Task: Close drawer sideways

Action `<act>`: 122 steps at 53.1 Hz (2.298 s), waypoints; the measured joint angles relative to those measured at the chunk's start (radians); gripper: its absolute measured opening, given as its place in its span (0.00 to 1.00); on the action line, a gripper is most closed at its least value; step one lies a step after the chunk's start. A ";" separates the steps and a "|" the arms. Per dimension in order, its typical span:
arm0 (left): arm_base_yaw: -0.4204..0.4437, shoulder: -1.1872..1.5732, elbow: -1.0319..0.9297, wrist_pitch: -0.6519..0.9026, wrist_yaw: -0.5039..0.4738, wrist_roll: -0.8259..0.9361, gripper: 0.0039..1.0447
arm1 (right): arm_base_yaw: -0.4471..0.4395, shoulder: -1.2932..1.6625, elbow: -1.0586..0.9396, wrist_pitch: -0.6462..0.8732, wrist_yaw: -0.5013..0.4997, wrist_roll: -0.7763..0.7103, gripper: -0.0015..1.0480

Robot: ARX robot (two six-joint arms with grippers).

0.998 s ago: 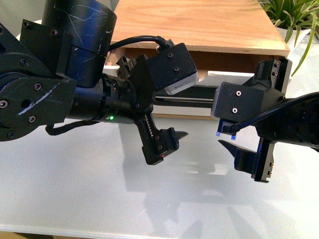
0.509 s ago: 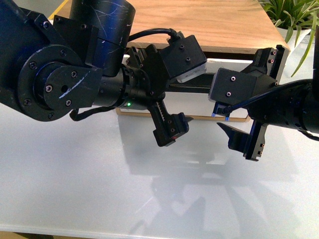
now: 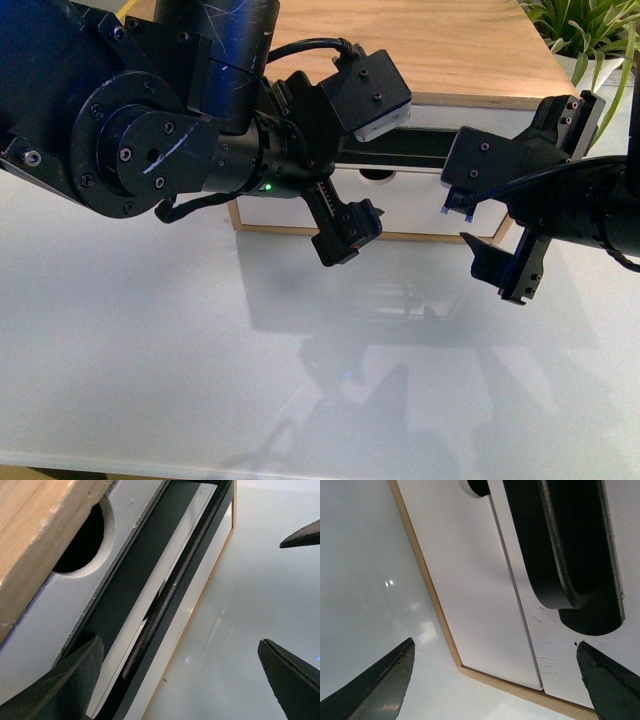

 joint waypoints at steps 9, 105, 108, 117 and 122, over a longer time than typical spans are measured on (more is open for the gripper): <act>0.000 0.000 0.000 0.003 -0.012 -0.005 0.92 | 0.000 0.000 -0.002 0.009 0.000 0.001 0.91; 0.432 -1.373 -1.085 0.270 -0.354 -0.661 0.01 | -0.205 -1.380 -0.743 -0.077 0.091 1.129 0.02; 0.432 -1.413 -1.108 0.231 -0.354 -0.661 0.01 | -0.204 -1.393 -0.777 -0.042 0.090 1.130 0.02; 0.432 -1.582 -1.119 0.088 -0.355 -0.661 0.01 | -0.204 -1.524 -0.782 -0.162 0.090 1.130 0.02; 0.432 -1.645 -1.120 0.031 -0.354 -0.661 0.01 | -0.204 -1.578 -0.782 -0.214 0.090 1.130 0.02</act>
